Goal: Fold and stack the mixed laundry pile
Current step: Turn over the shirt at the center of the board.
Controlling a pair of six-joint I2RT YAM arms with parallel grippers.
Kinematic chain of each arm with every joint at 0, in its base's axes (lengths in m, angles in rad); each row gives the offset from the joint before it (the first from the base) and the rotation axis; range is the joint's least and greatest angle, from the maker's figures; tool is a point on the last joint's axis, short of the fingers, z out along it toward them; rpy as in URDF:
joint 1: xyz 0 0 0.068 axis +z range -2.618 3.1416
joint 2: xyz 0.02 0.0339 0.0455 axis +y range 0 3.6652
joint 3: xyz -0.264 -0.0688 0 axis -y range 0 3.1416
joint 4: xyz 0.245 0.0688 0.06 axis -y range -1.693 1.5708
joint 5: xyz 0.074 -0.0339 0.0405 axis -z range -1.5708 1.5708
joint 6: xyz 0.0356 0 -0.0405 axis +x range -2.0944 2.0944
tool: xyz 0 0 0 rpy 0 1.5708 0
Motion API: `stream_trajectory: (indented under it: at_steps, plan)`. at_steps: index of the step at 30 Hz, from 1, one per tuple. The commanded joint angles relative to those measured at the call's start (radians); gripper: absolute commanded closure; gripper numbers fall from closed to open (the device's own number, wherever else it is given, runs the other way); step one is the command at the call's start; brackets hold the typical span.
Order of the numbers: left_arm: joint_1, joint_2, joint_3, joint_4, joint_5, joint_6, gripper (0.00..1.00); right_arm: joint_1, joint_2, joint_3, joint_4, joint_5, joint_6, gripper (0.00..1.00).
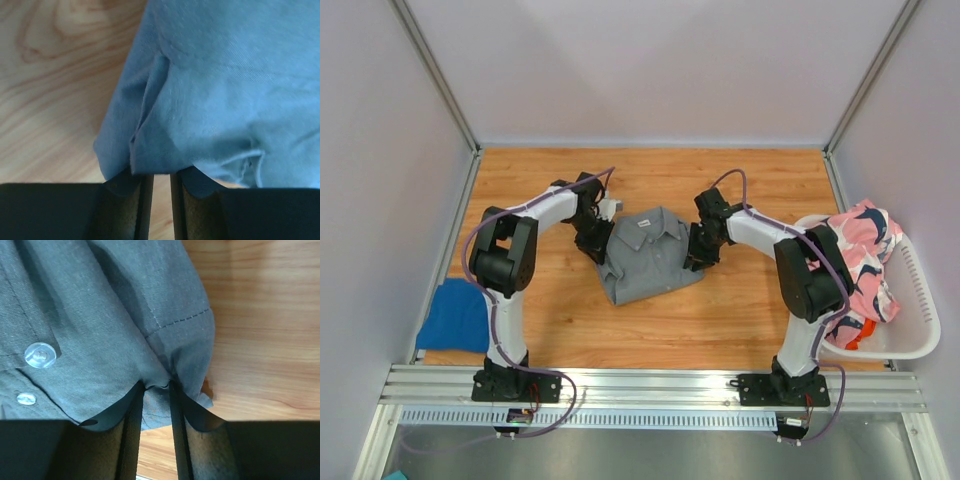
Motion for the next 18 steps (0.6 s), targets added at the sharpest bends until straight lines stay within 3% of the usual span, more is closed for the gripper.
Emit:
stream_trajectory:
  at_steps: [1, 4, 7, 12, 15, 18]
  plan:
    - [0.02, 0.035, 0.047, 0.072, -0.072, -0.012, 0.74, 0.05, -0.025, -0.048, 0.108, -0.076, 0.084, 0.7]
    - [0.052, 0.058, 0.082, 0.074, -0.127, 0.001, 0.74, 0.067, -0.054, -0.06, 0.099, -0.09, 0.099, 0.71]
    - [0.089, 0.029, 0.081, 0.072, -0.087, 0.011, 0.71, 0.063, -0.111, -0.058, 0.064, -0.071, 0.09, 0.71]
    - [0.135, -0.118, 0.084, 0.074, 0.027, 0.048, 0.54, 0.017, -0.246, 0.021, -0.053, -0.041, 0.009, 0.66]
    - [0.132, -0.169, 0.088, 0.063, 0.135, 0.015, 0.44, -0.042, -0.24, 0.077, -0.07, -0.047, -0.019, 0.64]
    - [0.112, -0.135, 0.108, 0.037, 0.14, -0.01, 0.4, -0.095, -0.176, 0.119, -0.033, -0.058, -0.023, 0.62]
